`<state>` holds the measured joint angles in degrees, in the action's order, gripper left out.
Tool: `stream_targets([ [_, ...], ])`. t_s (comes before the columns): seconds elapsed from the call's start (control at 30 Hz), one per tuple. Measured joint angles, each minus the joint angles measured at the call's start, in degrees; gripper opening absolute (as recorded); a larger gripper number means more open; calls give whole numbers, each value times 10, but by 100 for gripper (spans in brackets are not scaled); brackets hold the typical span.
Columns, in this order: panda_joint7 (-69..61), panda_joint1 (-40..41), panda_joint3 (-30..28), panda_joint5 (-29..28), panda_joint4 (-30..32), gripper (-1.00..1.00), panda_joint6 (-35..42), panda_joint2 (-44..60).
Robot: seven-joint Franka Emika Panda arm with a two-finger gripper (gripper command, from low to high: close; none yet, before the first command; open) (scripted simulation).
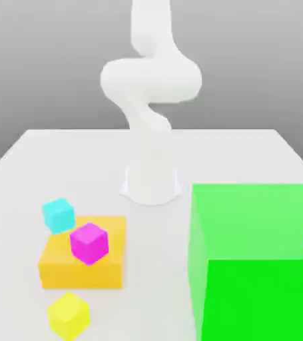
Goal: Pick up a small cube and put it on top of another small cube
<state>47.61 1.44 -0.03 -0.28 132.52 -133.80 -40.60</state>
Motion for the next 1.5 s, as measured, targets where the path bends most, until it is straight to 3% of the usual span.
stream_targets([
  [0.53, 109, 70, -28, -11, 47, 0, -130, 336],
  [1.0, 137, 121, -34, 42, 63, 0, -272, 627],
  [1.03, 135, 124, -30, 45, 59, -100, -288, 648],
  [1.27, 135, 125, -29, 45, 59, -100, -292, 653],
  [1.5, 120, 120, -41, 14, 96, -100, -200, 523],
])
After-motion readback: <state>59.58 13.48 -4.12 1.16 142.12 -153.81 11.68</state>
